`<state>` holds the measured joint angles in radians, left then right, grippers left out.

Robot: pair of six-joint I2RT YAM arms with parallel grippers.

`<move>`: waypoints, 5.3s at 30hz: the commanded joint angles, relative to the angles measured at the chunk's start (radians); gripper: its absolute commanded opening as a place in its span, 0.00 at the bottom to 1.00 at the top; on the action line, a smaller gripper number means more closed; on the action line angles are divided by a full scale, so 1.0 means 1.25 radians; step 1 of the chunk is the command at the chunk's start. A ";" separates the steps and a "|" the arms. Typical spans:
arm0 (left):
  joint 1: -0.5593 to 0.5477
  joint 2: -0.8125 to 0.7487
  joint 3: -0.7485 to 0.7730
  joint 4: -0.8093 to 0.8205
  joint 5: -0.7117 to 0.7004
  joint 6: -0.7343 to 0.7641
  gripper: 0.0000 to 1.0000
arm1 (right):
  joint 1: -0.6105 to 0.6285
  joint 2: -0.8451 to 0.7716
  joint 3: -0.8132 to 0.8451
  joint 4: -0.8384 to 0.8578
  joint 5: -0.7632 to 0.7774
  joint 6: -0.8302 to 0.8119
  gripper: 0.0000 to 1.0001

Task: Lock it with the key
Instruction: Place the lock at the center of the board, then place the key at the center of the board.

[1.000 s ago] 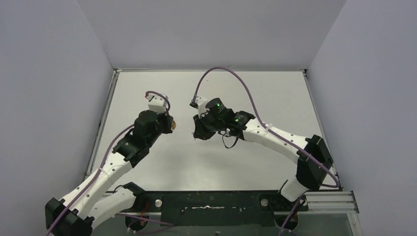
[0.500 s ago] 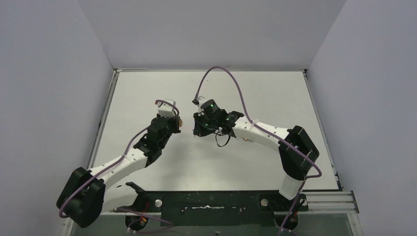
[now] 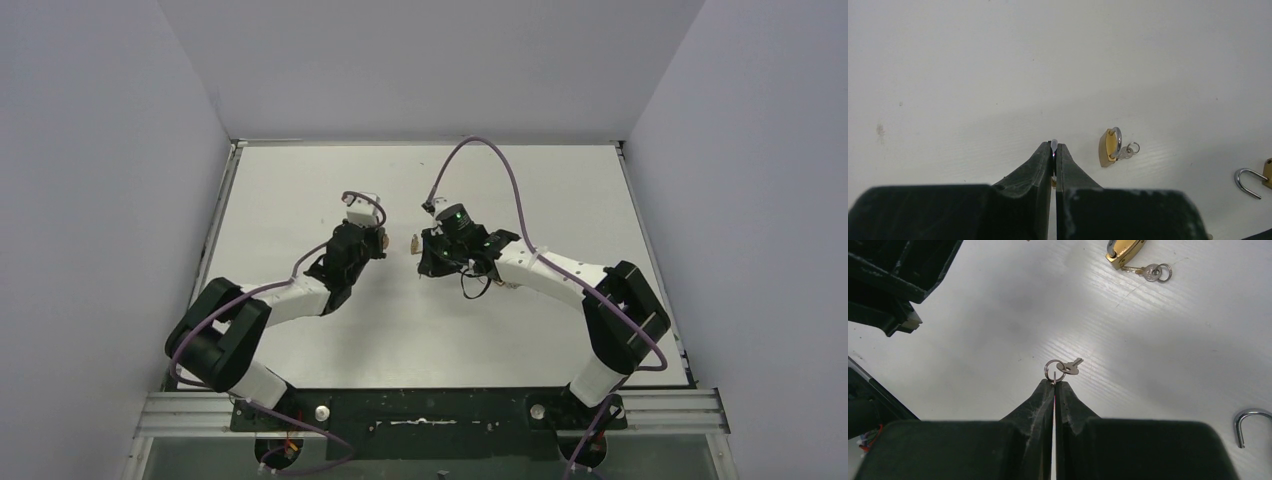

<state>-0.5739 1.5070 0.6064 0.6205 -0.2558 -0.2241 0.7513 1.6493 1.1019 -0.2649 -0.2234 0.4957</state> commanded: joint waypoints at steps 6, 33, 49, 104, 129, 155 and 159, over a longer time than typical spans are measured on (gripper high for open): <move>0.004 0.099 0.115 0.085 -0.050 0.023 0.00 | -0.005 -0.015 0.036 0.058 -0.017 -0.003 0.00; 0.009 0.193 0.105 0.111 -0.057 -0.012 0.00 | -0.017 0.006 0.042 0.073 -0.048 0.004 0.00; 0.009 0.211 0.081 0.109 -0.058 -0.021 0.04 | -0.018 -0.008 0.030 0.075 -0.046 0.007 0.00; 0.068 -0.102 0.299 -0.307 0.010 -0.005 0.50 | -0.006 0.102 0.171 0.049 -0.015 0.030 0.00; 0.266 -0.344 0.303 -0.495 0.137 -0.041 0.53 | 0.003 0.374 0.548 -0.218 0.141 -0.007 0.00; 0.286 -0.344 0.310 -0.539 0.156 -0.046 0.54 | -0.011 0.422 0.594 -0.228 0.106 -0.053 0.25; 0.288 -0.349 0.319 -0.558 0.162 -0.045 0.54 | -0.014 0.396 0.593 -0.230 0.102 -0.054 0.25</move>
<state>-0.2234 1.0981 0.9604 -0.0761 -0.0772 -0.2775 0.7425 2.1883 1.8019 -0.5774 -0.0937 0.4450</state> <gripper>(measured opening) 0.542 0.247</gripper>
